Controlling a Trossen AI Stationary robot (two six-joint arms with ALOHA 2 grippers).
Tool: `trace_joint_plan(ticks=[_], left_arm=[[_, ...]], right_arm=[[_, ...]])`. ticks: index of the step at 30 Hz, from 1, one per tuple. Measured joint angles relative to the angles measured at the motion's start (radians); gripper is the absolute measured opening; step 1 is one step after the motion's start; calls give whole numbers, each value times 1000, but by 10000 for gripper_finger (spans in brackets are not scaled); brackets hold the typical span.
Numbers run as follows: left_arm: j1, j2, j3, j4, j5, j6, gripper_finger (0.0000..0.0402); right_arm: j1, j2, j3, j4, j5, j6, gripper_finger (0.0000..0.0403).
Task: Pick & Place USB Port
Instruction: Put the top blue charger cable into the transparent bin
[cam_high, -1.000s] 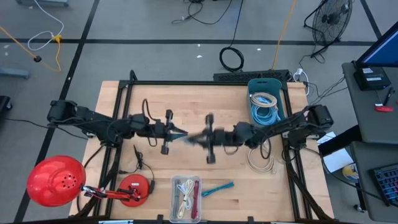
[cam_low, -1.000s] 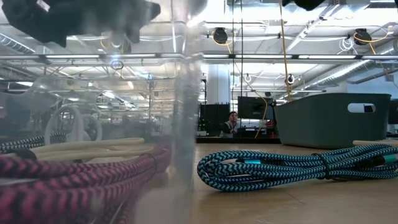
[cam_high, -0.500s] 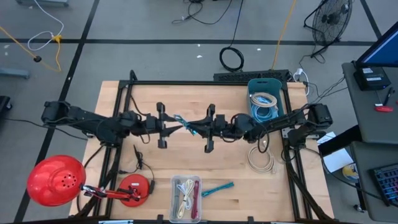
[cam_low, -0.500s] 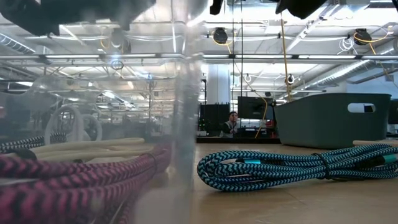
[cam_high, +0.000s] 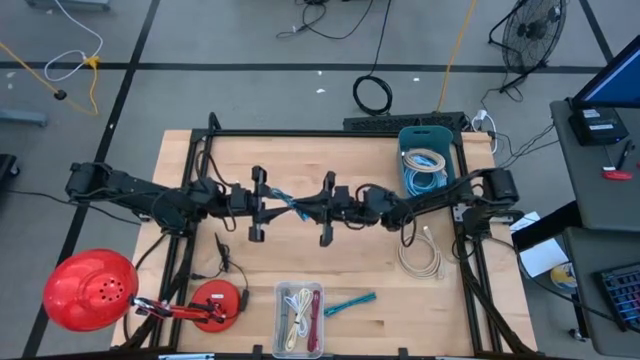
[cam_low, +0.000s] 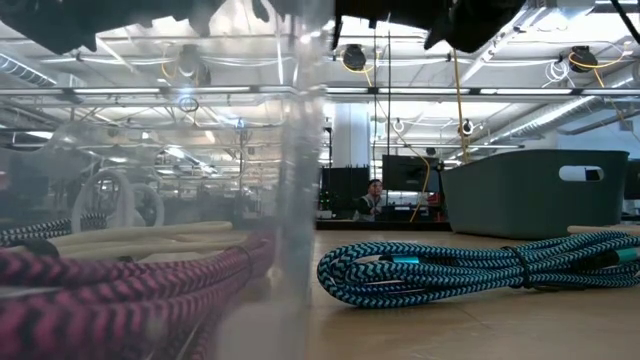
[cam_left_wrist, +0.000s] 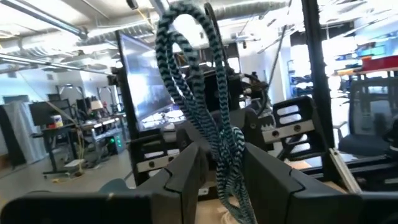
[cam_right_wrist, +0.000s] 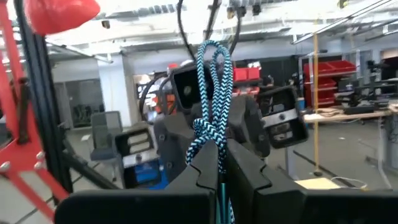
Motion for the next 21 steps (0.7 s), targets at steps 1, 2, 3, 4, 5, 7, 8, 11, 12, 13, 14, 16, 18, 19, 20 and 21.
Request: trace_joint_plan(ticks=[1, 2, 3, 4, 5, 7, 8, 11, 12, 13, 14, 16, 18, 19, 20, 21], left_arm=[[-1, 0, 0, -3, 2, -1, 122], [-1, 0, 0, -3, 8, -1, 122], [0, 0, 0, -5, 13, -1, 122], [0, 0, 0, -6, 15, -1, 122], [0, 0, 0, -6, 15, -4, 122], [1, 0, 0, -6, 15, -13, 122], [1, 0, 0, -6, 15, -19, 122], [-1, 0, 0, -6, -4, -20, 110], [-1, 0, 0, -7, -13, -20, 100], [0, 0, 0, -9, -23, -21, 87], [0, 0, 0, -10, -30, -22, 70], [-1, -1, 0, -11, -30, -24, 32], [-1, -2, 0, -10, -28, -27, 16], [0, -2, 0, -11, -32, -30, 16], [0, -2, 0, -15, -38, -32, 19], [1, -1, 0, -19, -40, -34, 21]], right_arm=[[0, 7, 3, 0, -4, 0, 5], [0, 13, 4, 7, -5, -1, 5], [-2, 14, 5, 10, -4, -4, 5], [-4, 14, 5, 9, -6, -5, 5], [-4, 14, 5, 11, -7, -6, 5], [-4, 14, 5, 10, -7, -7, 5], [-4, 14, 5, 9, -7, -7, 5], [-4, 14, 5, 2, -4, -15, 5], [-4, 14, 5, -3, -2, -27, 5], [-5, 14, 5, -9, 0, -38, 5], [-6, 13, 5, -13, 5, -50, 6], [-5, 13, 5, -15, 10, -67, 15], [-4, 13, 5, -15, 12, -80, 25], [-4, 12, 5, -17, 23, -82, 30], [0, 5, 4, -27, 46, -83, 35], [5, -3, -1, -37, 73, -96, 40]])
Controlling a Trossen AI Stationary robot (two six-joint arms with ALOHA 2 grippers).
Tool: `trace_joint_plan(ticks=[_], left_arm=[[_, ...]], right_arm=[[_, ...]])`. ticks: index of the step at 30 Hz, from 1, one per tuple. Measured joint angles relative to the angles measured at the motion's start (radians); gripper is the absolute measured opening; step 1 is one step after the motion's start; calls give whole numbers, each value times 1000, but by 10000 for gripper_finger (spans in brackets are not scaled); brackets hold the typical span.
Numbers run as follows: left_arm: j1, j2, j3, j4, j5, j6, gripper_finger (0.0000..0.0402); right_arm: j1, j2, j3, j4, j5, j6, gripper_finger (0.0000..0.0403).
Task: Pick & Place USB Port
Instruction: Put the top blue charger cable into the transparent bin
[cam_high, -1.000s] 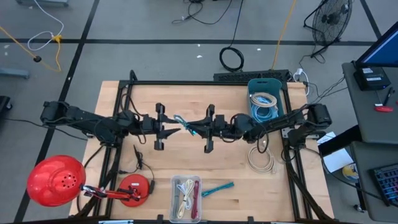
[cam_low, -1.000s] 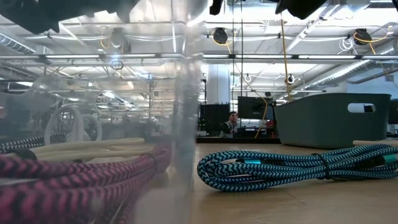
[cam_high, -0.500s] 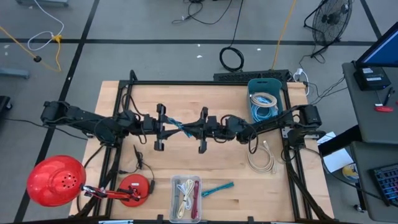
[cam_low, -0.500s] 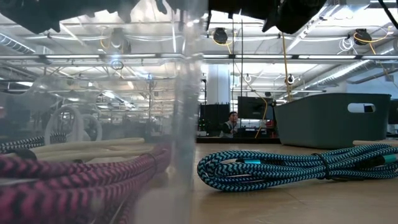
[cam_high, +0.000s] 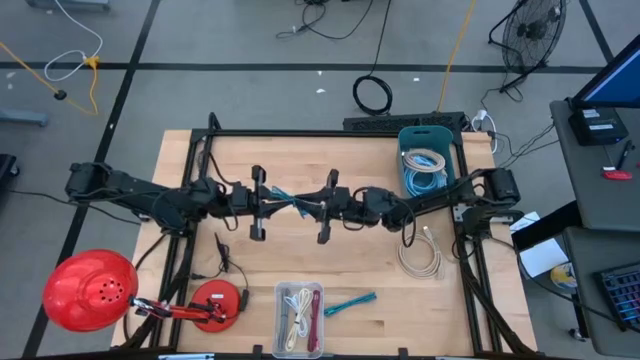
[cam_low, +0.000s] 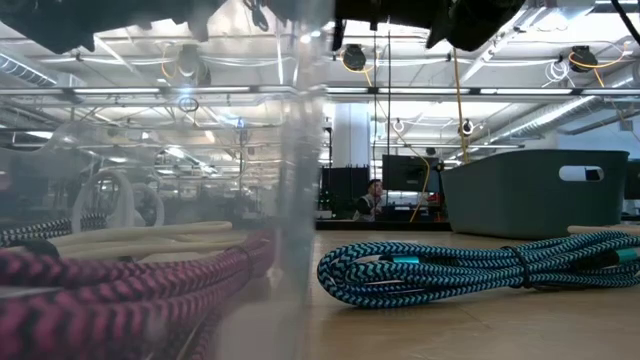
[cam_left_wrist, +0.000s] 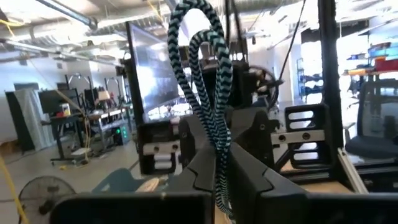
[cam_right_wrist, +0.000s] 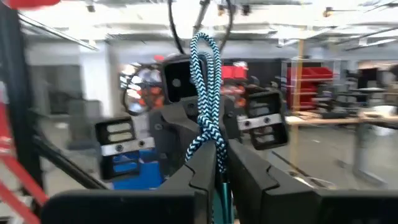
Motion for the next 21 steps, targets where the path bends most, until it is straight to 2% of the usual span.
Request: trace_joint_plan(ticks=[6, 12, 15, 18, 21], left_arm=[[4, 1, 0, -7, -23, 3, 10], [13, 0, 0, -22, -29, -13, 9], [13, 0, 0, -47, -20, -47, 9], [26, 0, 0, -96, 98, -108, 9], [28, 0, 0, -229, 239, -169, 9]], right_arm=[[39, -61, -22, -80, 236, -141, 73], [68, -107, -22, -98, 312, -193, 124], [86, -121, -22, -114, 427, -193, 156], [95, -132, -22, -161, 579, -199, 188], [113, -159, -23, -274, 702, -222, 214]])
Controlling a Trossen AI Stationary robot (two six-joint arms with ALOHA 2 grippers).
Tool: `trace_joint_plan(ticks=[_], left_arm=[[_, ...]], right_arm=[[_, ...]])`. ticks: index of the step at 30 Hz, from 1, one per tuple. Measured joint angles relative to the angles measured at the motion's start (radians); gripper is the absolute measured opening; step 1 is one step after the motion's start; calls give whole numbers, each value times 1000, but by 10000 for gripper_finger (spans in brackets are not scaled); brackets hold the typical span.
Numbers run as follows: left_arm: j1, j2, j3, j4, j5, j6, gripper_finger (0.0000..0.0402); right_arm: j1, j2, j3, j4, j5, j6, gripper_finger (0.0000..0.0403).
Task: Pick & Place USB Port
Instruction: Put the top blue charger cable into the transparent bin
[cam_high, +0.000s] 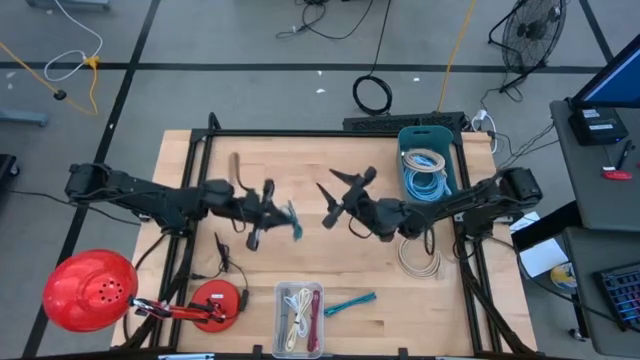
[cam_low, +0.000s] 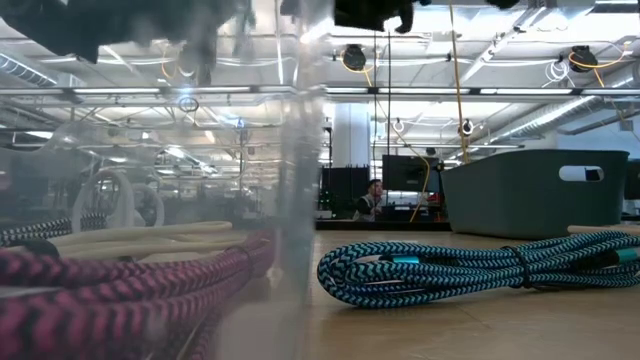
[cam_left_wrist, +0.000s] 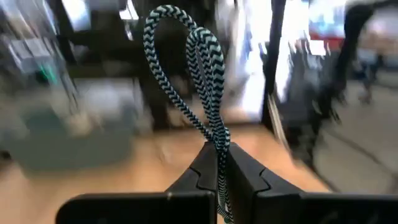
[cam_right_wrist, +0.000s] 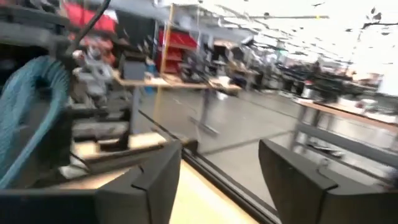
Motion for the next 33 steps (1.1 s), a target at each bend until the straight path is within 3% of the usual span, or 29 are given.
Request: trace_joint_plan(ticks=[3, 7, 13, 17, 27, 33], left_arm=[[-40, 7, 0, -159, -28, -8, 9], [-102, 68, -1, -190, -60, -8, 9], [-165, 181, 6, -55, 85, 16, 9], [-197, 243, 83, -117, 144, 40, 9], [-303, 526, 350, -356, 193, 357, 9], [-336, 551, 395, -457, 153, 493, 9]], right_arm=[[13, -23, -4, -125, 60, -4, 232], [20, -45, -47, -178, 57, 26, 243], [36, -84, -134, -119, 54, 48, 239], [38, -109, -191, -32, 55, 53, 235], [30, -146, -297, 100, -112, 58, 231], [24, -146, -312, 109, -129, 80, 230]])
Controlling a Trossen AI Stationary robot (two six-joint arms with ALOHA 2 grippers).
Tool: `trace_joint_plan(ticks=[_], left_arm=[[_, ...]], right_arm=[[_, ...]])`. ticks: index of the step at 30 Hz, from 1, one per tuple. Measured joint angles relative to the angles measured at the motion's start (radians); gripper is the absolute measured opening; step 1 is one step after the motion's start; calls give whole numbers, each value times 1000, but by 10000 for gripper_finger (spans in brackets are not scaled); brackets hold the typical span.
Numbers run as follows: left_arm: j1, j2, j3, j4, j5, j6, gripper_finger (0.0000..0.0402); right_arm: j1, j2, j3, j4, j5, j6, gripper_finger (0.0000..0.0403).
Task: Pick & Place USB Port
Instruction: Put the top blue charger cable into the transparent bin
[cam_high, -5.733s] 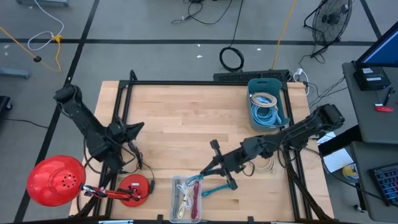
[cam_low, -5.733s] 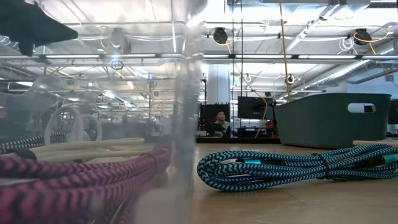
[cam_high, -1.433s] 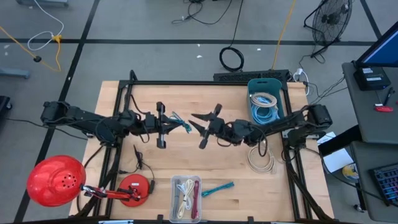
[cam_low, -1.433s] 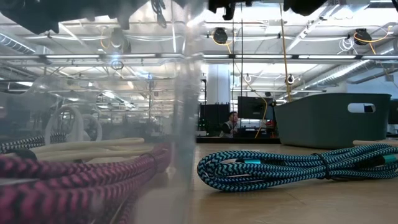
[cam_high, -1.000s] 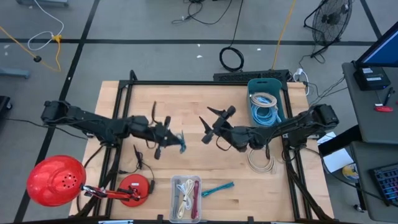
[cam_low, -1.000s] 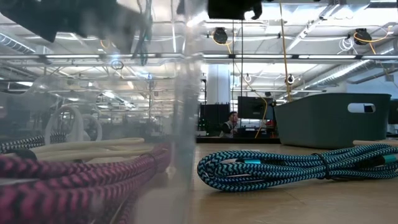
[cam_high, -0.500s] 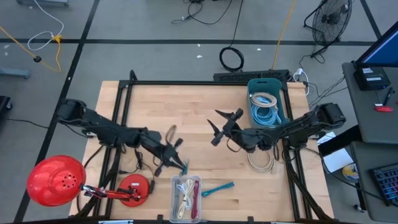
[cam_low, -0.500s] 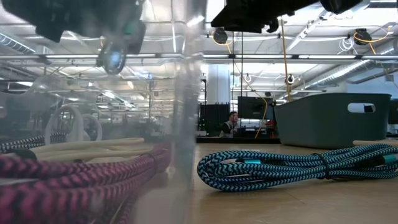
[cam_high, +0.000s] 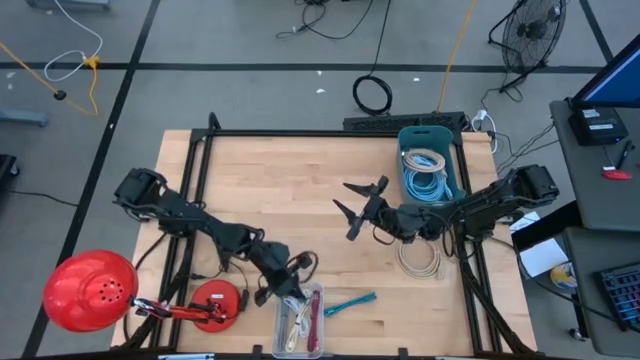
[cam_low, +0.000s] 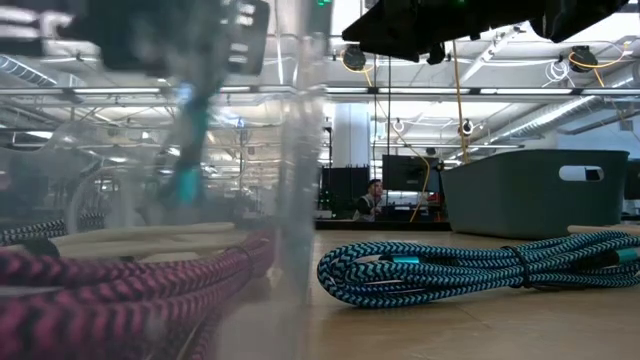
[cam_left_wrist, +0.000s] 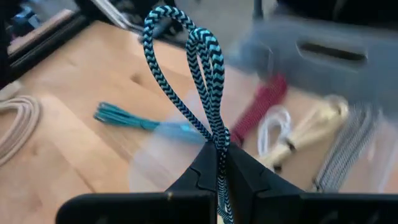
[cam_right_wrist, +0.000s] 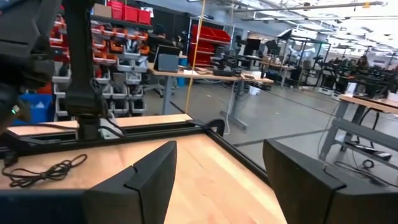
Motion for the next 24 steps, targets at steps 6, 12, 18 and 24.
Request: trace_joint_plan(ticks=[6, 12, 18, 24], left_arm=[[-66, -3, 6, -91, -119, 252, 12], [-97, -4, 103, -313, -74, 312, 8], [-138, 6, 180, -389, -80, 272, 8], [-160, 6, 184, -387, -80, 265, 8]], right_arm=[[-6, 0, -3, 2, 0, 1, 226], [-23, 0, -7, 3, -1, 4, 226], [-42, 0, -7, 2, -1, 36, 226], [-43, 0, -7, -18, -76, 54, 226]])
